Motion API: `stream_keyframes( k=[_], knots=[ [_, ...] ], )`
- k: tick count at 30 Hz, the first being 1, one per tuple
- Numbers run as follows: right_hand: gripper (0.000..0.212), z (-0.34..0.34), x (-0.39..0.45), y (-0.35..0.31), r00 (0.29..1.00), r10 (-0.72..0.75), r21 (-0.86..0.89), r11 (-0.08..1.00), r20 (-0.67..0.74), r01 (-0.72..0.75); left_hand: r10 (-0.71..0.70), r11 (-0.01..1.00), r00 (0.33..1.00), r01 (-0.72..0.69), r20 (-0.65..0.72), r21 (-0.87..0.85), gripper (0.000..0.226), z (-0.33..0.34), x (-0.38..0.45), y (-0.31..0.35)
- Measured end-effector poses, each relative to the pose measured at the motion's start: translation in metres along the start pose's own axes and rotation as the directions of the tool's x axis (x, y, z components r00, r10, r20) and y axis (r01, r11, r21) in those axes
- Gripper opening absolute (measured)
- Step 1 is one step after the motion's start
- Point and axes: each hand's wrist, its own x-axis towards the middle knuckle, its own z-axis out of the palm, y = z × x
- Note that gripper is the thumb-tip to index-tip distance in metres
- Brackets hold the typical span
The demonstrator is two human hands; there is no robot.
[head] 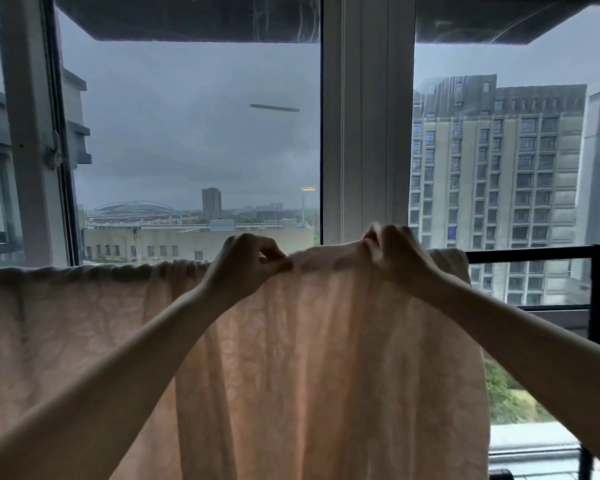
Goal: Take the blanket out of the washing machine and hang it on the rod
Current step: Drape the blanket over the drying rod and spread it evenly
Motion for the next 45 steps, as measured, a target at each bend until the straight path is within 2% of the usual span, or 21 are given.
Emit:
stream_keyframes(
  k=[2,3,7,9,10,13,19,22,25,28,31,34,37,40,42,45],
  knots=[
    [0.011,-0.01,0.0,0.017,0.995,0.099,0.006,0.995,0.008,-0.099,-0.007,1.0,1.0,0.007,-0.017,0.012,0.015,-0.005,0.001,-0.003],
    [0.01,-0.014,-0.002,0.022,0.994,0.102,0.011,0.995,0.031,-0.102,-0.015,1.0,1.0,0.015,-0.024,0.024,0.013,-0.006,0.002,-0.004],
    [0.01,-0.021,-0.011,0.017,0.988,0.026,0.044,0.998,0.153,-0.033,-0.076,0.991,0.996,0.082,-0.054,0.109,0.009,-0.003,0.008,-0.005],
    [0.017,-0.021,-0.015,0.016,0.987,0.02,0.059,0.998,0.159,-0.029,-0.106,0.987,0.993,0.112,-0.056,0.112,0.001,-0.001,0.011,-0.001],
    [0.02,-0.02,-0.018,0.017,0.989,0.008,0.04,0.999,0.15,-0.014,-0.101,0.988,0.993,0.107,-0.06,0.113,0.009,0.001,0.012,0.003],
    [0.025,-0.019,-0.028,0.024,0.992,-0.036,-0.08,0.996,0.124,0.047,0.031,0.991,0.999,-0.029,-0.011,0.134,0.028,0.012,0.013,0.022],
    [0.025,-0.022,-0.03,0.039,0.993,-0.093,-0.032,0.995,0.068,0.095,0.192,0.978,0.976,-0.199,0.103,0.061,0.02,0.052,0.015,0.067],
    [0.02,-0.025,-0.032,0.052,0.994,-0.106,-0.093,0.99,0.006,0.106,0.231,0.97,0.967,-0.238,0.105,0.054,0.019,0.068,0.023,0.082],
    [0.01,-0.03,-0.031,0.068,0.989,-0.143,-0.074,0.987,-0.031,0.14,0.178,0.984,0.979,-0.18,0.095,0.01,0.023,0.084,0.033,0.093],
    [0.007,-0.035,-0.028,0.083,0.985,-0.165,-0.042,0.986,-0.053,0.163,0.075,0.997,0.996,-0.074,0.049,-0.022,0.015,0.093,0.038,0.097],
    [0.005,-0.039,-0.026,0.098,0.973,-0.23,0.012,0.973,-0.013,0.23,0.011,1.0,1.0,-0.011,0.02,-0.01,0.01,0.092,0.04,0.098],
    [0.012,-0.038,-0.022,0.113,0.968,-0.243,0.086,0.967,0.059,0.238,-0.067,0.998,0.998,0.067,-0.007,-0.007,0.004,0.09,0.041,0.1],
    [0.009,-0.033,-0.017,0.123,0.964,-0.264,0.17,0.952,0.037,0.255,-0.138,0.99,0.99,0.138,-0.043,0.009,0.003,0.094,0.04,0.102],
    [0.007,-0.029,-0.014,0.119,0.971,-0.238,0.196,0.952,-0.005,0.235,-0.175,0.982,0.981,0.18,-0.084,0.058,0.003,0.1,0.039,0.107],
    [0.011,-0.027,-0.013,0.117,0.979,-0.205,0.149,0.968,-0.002,0.203,-0.196,0.975,0.976,0.204,-0.091,0.091,0.006,0.102,0.041,0.109],
    [0.016,-0.032,-0.011,0.132,0.995,-0.098,0.11,0.989,0.002,0.097,-0.233,0.962,0.968,0.244,-0.097,0.122,0.008,0.104,0.043,0.111]
  ],
)
